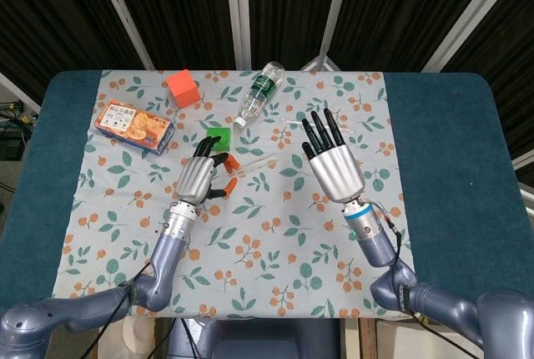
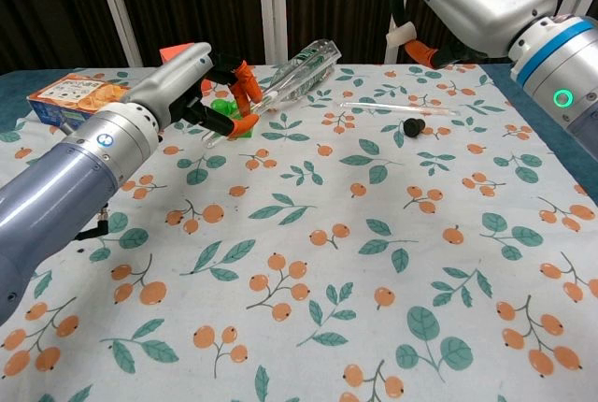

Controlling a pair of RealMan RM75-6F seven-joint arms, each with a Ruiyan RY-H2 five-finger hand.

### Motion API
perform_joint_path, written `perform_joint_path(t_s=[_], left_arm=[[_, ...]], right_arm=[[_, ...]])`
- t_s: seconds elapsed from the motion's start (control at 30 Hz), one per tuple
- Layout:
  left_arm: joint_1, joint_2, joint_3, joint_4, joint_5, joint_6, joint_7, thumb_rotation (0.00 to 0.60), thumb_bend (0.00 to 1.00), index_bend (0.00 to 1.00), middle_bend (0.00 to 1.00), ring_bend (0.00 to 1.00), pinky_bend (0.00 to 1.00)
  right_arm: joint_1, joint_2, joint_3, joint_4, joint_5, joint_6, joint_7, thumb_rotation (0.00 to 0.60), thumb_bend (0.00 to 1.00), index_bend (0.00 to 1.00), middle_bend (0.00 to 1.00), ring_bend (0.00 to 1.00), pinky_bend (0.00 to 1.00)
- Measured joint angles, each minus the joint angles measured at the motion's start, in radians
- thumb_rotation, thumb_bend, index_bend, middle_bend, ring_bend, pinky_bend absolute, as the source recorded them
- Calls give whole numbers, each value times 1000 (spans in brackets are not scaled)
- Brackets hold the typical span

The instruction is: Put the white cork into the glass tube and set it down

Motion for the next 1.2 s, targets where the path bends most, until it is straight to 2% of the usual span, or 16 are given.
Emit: perform_joint_path(t_s=[0.5,1.2], left_arm=[[-17,-24,-20,-37,-37,-10,67,600,751,534,592,90,0],[-23,-46,-23,-50,-45,-9,75,600,751,534,592,90,0]], right_arm=[[23,-18,-2,-5,1,1,-13,600,439,563,211,26,23],[27,-41,-21,10,7,2,-15,600,439,562,211,26,23]])
